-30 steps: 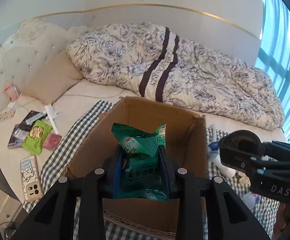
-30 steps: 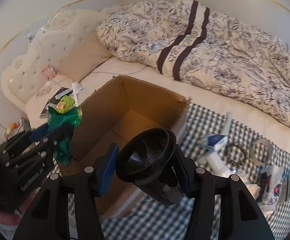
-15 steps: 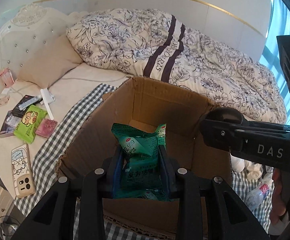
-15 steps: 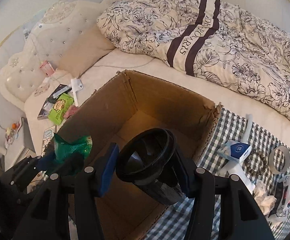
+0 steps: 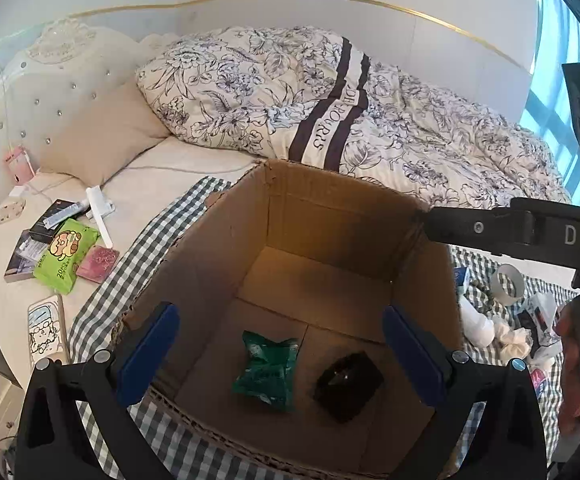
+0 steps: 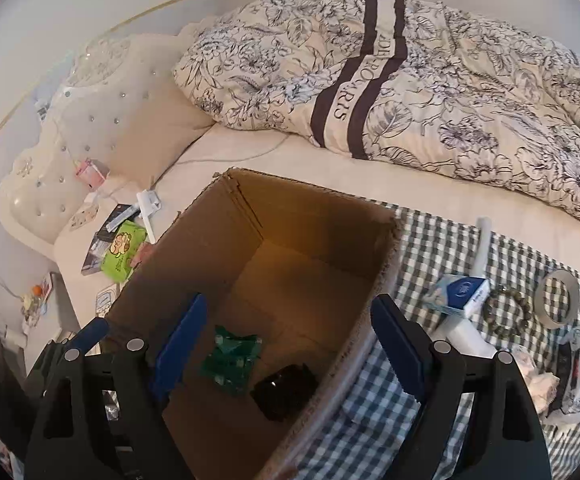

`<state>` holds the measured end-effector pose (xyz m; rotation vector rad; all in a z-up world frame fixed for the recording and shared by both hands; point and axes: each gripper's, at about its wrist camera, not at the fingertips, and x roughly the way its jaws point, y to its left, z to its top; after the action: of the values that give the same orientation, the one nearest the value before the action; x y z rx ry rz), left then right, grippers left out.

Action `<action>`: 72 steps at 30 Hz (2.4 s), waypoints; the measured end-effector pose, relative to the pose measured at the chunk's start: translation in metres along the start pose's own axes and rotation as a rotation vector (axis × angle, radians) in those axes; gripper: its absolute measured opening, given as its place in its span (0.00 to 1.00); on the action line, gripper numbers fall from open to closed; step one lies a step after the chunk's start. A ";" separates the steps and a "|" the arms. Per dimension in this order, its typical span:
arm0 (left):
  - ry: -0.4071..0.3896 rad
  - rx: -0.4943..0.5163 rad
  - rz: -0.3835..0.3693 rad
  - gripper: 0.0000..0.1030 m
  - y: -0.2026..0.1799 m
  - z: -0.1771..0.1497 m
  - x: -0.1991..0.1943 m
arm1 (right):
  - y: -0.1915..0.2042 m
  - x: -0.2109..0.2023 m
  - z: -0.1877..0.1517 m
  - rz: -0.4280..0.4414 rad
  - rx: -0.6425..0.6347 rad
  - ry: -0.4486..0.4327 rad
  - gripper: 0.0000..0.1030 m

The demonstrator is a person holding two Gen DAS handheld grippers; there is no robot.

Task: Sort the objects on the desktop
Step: 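Open the left tool over the box dropping the green bag while the right tool releases the black item, then move both tools back over the checked cloth, then grasp the blue-labelled water bottle with the left tool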

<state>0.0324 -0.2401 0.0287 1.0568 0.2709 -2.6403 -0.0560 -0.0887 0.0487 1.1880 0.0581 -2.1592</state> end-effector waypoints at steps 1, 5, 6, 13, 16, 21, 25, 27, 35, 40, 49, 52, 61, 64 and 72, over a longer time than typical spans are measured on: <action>-0.003 0.003 0.003 1.00 -0.004 0.000 -0.004 | -0.003 -0.006 -0.001 -0.001 0.001 -0.007 0.82; -0.021 0.020 0.003 1.00 -0.022 0.001 -0.021 | -0.017 -0.033 -0.009 -0.017 0.003 -0.041 0.82; -0.026 0.024 0.000 1.00 -0.027 0.002 -0.026 | -0.021 -0.040 -0.010 -0.020 0.005 -0.048 0.82; -0.052 0.068 -0.036 1.00 -0.073 0.003 -0.050 | -0.066 -0.092 -0.032 -0.060 0.050 -0.095 0.82; -0.054 0.092 -0.060 1.00 -0.096 -0.001 -0.054 | -0.093 -0.111 -0.042 -0.093 0.088 -0.105 0.82; -0.043 0.127 -0.095 1.00 -0.135 -0.007 -0.055 | -0.139 -0.129 -0.059 -0.154 0.144 -0.104 0.82; -0.027 0.158 -0.117 1.00 -0.167 -0.013 -0.051 | -0.170 -0.137 -0.074 -0.189 0.184 -0.094 0.82; -0.021 0.173 -0.130 1.00 -0.181 -0.016 -0.049 | -0.183 -0.140 -0.082 -0.201 0.206 -0.091 0.82; 0.019 0.211 -0.160 1.00 -0.217 -0.030 -0.033 | -0.233 -0.147 -0.102 -0.327 0.257 -0.085 0.82; 0.062 0.220 -0.165 1.00 -0.233 -0.040 -0.018 | -0.259 -0.148 -0.113 -0.355 0.299 -0.073 0.82; 0.102 0.258 -0.195 1.00 -0.265 -0.061 -0.001 | -0.288 -0.139 -0.126 -0.379 0.341 -0.039 0.82; 0.113 0.272 -0.205 1.00 -0.278 -0.069 0.005 | -0.295 -0.136 -0.132 -0.389 0.345 -0.026 0.82; 0.145 0.291 -0.251 1.00 -0.313 -0.096 0.017 | -0.326 -0.131 -0.165 -0.409 0.385 0.019 0.82; 0.166 0.290 -0.268 1.00 -0.322 -0.105 0.022 | -0.335 -0.130 -0.173 -0.416 0.401 0.025 0.82; 0.195 0.269 -0.278 1.00 -0.338 -0.127 0.035 | -0.347 -0.124 -0.184 -0.411 0.410 0.041 0.82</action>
<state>-0.0215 0.1064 -0.0632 1.4637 0.1091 -2.8800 -0.0730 0.3094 -0.0564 1.5599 -0.1421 -2.5884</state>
